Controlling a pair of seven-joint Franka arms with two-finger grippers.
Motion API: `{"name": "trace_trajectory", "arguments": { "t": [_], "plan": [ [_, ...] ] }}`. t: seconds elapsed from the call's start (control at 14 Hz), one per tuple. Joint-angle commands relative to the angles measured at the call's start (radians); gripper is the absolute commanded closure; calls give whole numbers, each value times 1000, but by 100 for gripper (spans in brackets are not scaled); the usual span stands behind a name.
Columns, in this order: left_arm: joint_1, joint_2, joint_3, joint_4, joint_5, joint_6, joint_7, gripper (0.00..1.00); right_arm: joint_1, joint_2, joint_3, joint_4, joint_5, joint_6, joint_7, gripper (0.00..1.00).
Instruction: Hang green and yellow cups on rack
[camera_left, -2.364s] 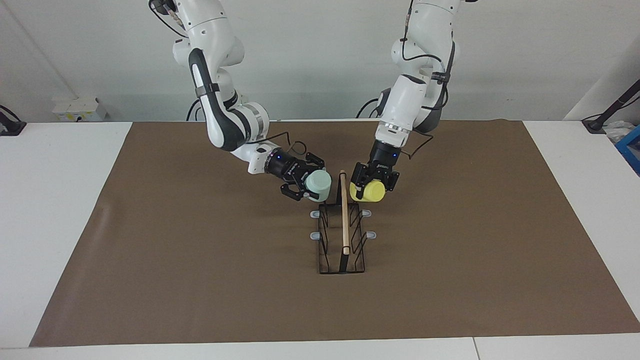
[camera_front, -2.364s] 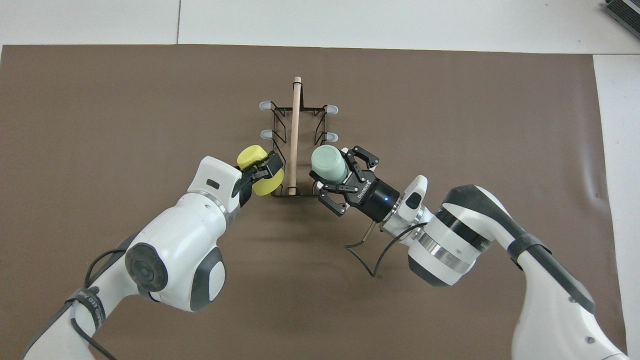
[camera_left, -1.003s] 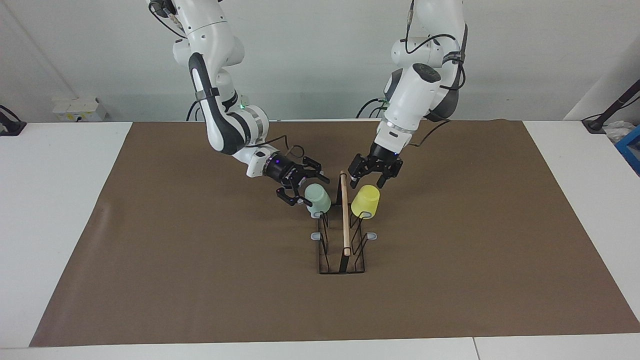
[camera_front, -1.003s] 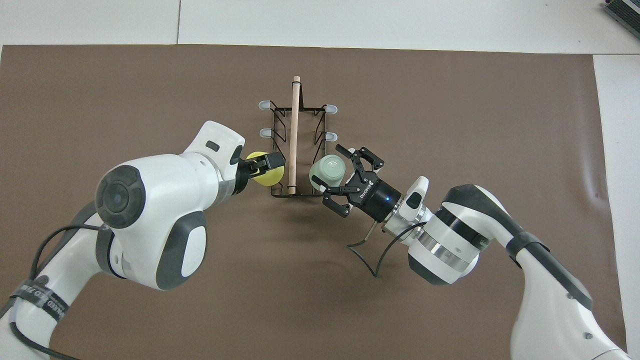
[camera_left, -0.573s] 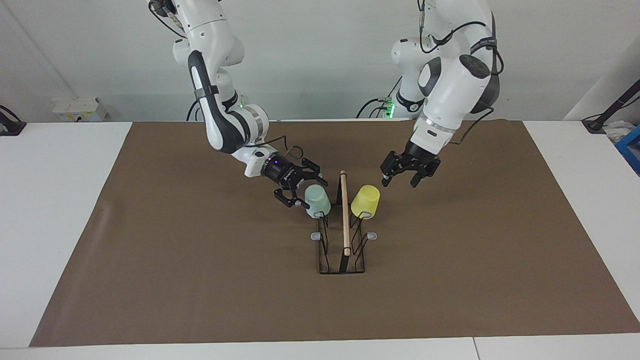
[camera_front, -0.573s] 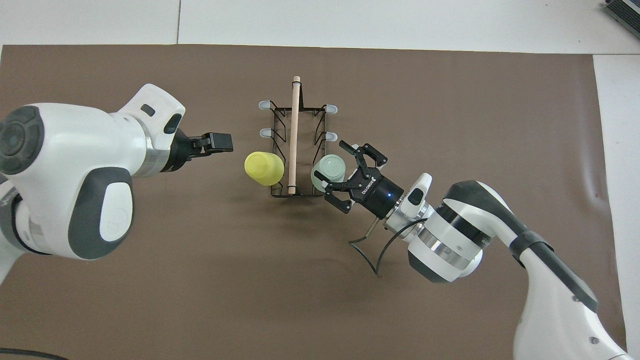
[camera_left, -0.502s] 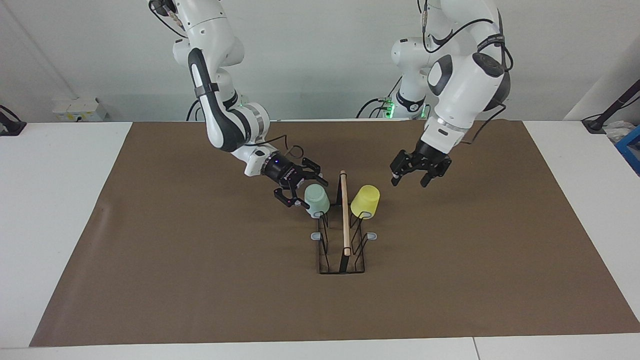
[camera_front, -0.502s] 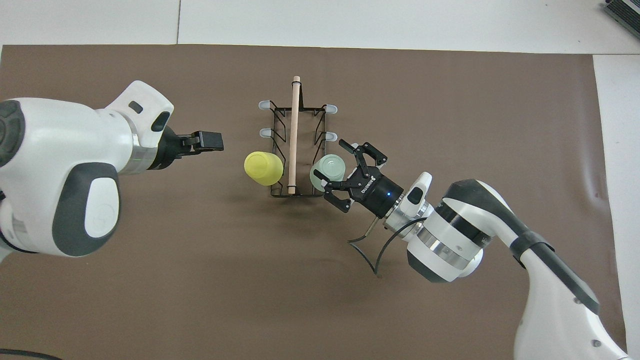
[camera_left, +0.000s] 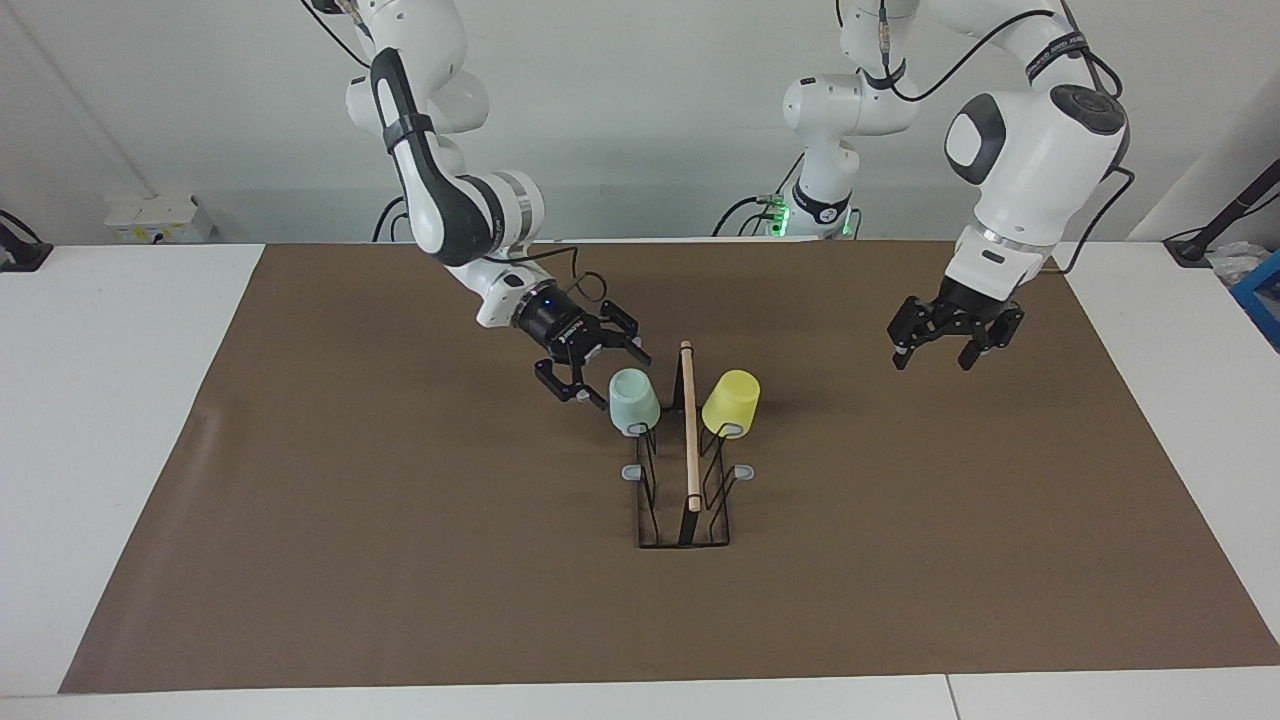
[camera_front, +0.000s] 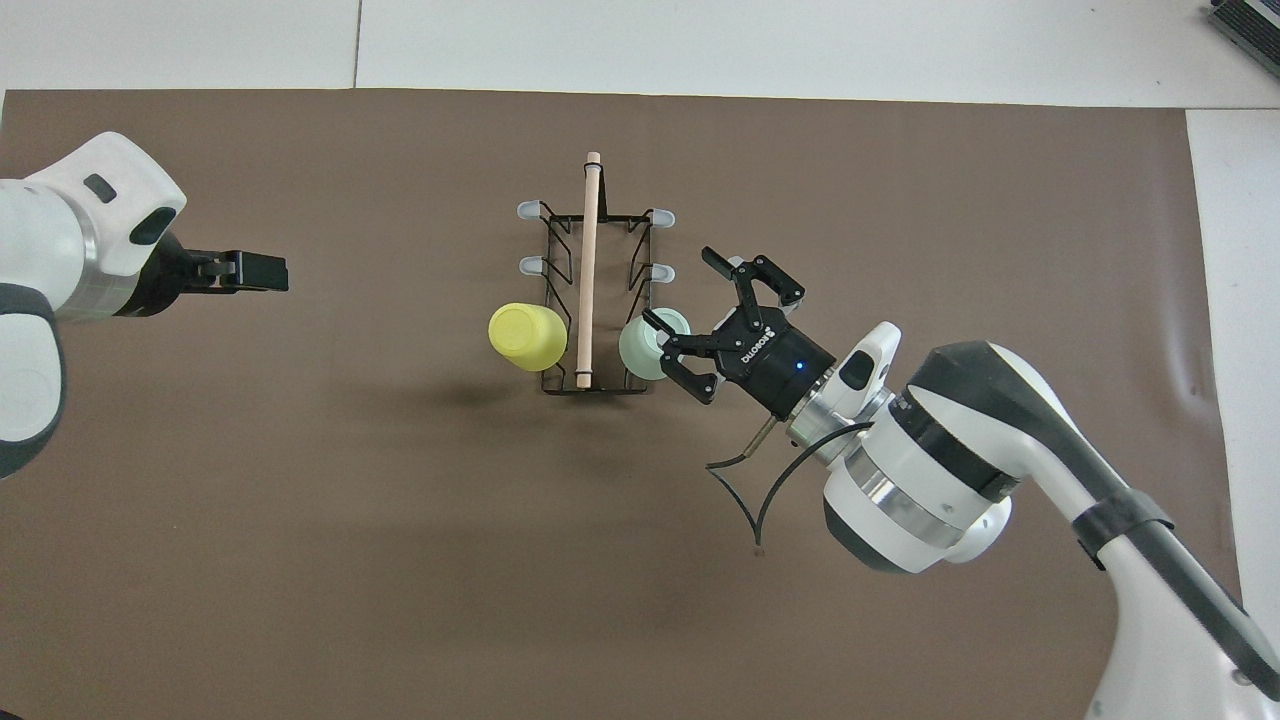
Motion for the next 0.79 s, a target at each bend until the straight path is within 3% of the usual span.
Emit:
{"name": "trace_trajectory", "arguments": {
  "t": [0.0,0.21,0.72],
  "plan": [
    [-7,-4,49,43,30,-67,109,0,-50,-9,10,23,-154,25,67,2],
    [-12,-5,82,111,31,-173,233,0,-111,-12,6,35,-371,24,72,2],
    [-23,-6,104,270,97,-372,233,0,-257,-26,-1,35,-1014,16,121,2]
  ]
}}
